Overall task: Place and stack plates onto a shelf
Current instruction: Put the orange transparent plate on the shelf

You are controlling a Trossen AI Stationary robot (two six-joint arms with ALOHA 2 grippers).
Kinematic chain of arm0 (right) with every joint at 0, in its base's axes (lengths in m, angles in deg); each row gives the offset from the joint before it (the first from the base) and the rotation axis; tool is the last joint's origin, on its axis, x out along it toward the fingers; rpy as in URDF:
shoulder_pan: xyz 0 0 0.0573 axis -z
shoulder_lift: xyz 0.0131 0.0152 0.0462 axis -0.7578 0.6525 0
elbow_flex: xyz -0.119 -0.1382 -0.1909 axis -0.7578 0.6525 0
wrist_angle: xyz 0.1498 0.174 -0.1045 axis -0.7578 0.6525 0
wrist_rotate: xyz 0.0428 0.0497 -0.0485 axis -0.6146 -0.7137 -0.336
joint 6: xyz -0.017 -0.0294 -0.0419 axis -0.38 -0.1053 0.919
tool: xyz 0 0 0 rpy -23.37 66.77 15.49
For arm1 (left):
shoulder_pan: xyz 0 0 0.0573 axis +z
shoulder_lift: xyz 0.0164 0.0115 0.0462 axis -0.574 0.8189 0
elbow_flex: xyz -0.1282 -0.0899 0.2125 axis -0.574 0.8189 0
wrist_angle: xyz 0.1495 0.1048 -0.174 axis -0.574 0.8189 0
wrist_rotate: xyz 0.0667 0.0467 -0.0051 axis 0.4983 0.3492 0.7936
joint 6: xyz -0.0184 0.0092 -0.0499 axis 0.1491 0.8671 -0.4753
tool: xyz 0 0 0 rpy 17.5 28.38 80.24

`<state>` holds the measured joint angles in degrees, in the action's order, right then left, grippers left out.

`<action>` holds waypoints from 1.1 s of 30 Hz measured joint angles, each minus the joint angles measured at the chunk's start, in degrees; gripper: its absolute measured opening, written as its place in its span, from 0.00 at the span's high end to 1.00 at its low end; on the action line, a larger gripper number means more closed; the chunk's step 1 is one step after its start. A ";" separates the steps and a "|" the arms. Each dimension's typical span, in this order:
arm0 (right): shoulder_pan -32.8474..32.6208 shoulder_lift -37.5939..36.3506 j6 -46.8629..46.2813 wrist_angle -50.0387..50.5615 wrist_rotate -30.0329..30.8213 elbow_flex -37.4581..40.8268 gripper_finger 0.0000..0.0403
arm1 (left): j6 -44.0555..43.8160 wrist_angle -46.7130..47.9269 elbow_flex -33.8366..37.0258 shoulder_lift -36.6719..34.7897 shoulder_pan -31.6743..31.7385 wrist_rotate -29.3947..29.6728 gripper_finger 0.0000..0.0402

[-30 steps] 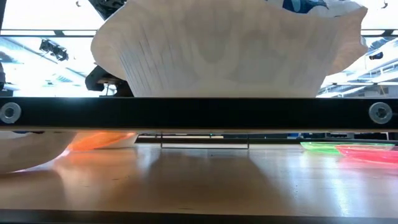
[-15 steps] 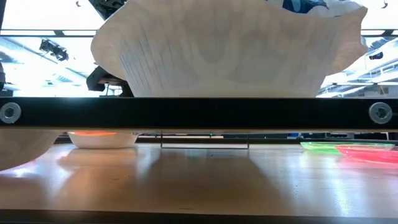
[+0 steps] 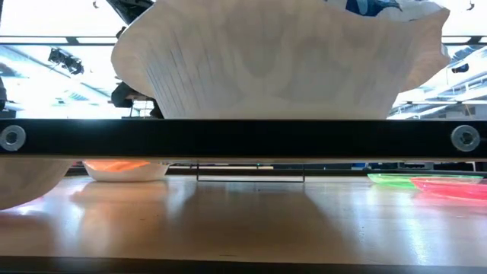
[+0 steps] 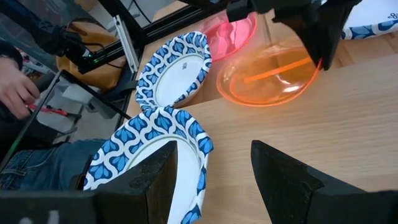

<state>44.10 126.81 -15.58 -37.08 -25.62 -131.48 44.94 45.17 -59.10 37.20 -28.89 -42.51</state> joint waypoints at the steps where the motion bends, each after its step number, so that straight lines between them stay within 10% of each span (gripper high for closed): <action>1: 0.00 0.00 0.00 0.01 0.00 0.00 0.48 | 0.01 0.07 0.00 -0.44 0.22 -0.04 0.97; 33: 0.00 -14.86 1.89 7.83 -0.19 -0.02 0.48 | -17.10 4.21 -16.42 -2.93 3.07 -0.44 0.97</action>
<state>44.10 111.94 -13.69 -29.25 -25.81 -131.50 27.85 49.38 -75.53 34.27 -25.81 -42.95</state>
